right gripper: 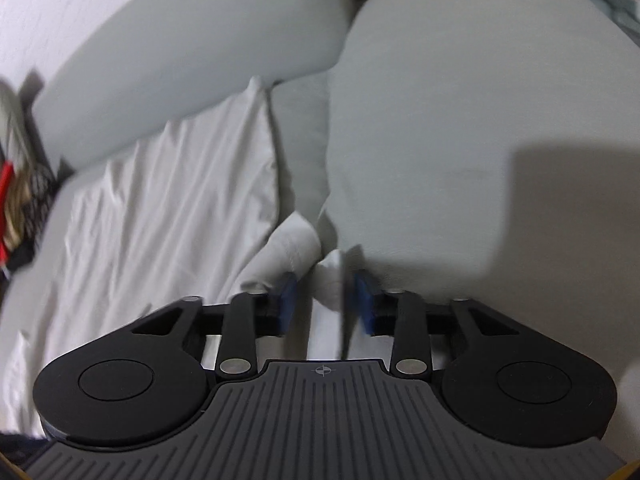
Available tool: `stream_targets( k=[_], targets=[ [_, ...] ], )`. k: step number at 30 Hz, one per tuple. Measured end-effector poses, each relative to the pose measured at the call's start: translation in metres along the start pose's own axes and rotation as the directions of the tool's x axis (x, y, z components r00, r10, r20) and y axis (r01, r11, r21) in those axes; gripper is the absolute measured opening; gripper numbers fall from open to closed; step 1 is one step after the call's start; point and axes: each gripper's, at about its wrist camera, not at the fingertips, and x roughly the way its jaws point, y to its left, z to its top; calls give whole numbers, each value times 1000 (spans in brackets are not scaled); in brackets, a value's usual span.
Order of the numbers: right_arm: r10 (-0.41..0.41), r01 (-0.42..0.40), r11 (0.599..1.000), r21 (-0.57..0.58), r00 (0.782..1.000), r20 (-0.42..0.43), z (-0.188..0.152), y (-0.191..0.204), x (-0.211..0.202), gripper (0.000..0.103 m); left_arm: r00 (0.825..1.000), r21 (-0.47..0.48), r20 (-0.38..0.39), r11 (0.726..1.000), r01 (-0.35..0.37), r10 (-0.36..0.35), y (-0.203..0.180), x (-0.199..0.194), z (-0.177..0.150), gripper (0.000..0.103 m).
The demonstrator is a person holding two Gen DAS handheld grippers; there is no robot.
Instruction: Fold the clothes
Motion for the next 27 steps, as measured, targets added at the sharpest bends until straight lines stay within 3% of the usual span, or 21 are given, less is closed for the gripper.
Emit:
stream_targets(
  k=[2, 4, 6, 8, 10, 12, 16, 17, 18, 19, 21, 23, 27],
  targets=[
    [-57, 56, 998, 7, 997, 50, -4, 0, -9, 1, 1000, 19, 14, 1000, 2, -3, -3, -3, -1, 37],
    [-119, 111, 992, 59, 981, 156, -11, -4, -33, 1, 999, 35, 33, 999, 7, -8, -5, -7, -3, 37],
    [-216, 189, 974, 124, 940, 263, -20, -11, -58, 1, 999, 45, 42, 999, 14, -15, -9, -8, -4, 37],
    [-293, 237, 950, 204, 902, 318, -30, -21, -79, 1, 999, 52, 34, 999, 13, -15, -12, -4, -6, 37],
    [-362, 285, 920, 269, 882, 301, -38, -33, -85, 1, 1000, 67, 22, 998, 6, -8, -16, 1, -10, 37],
    [-399, 320, 901, 294, 878, 267, -46, -41, -81, 0, 1000, 86, 14, 996, -1, -1, -19, 7, -15, 37],
    [-476, 426, 876, 229, 841, 258, -49, -25, -70, 3, 999, 96, 30, 995, -23, 21, -17, 1, -21, 38],
    [-478, 431, 874, 224, 842, 250, -48, -21, -71, 4, 999, 92, 35, 995, -28, 25, -16, -3, -21, 38],
    [-473, 426, 877, 225, 847, 242, -46, -19, -74, 16, 999, 89, 40, 996, -33, 29, -15, -6, -22, 39],
    [-466, 414, 879, 237, 852, 239, -45, -17, -81, 37, 998, 84, 47, 996, -39, 35, -14, -11, -24, 40],
    [-445, 381, 884, 269, 863, 240, -47, -13, -100, 56, 997, 74, 64, 996, -56, 51, -10, -28, -29, 44],
    [-408, 336, 896, 289, 881, 241, -53, -5, -119, 56, 995, 56, 81, 996, -68, 63, -5, -44, -34, 45],
    [-259, 200, 940, 277, 946, 197, -82, 25, -157, 58, 989, -87, 129, 994, -65, 76, 27, -83, -53, 45]
  ],
)
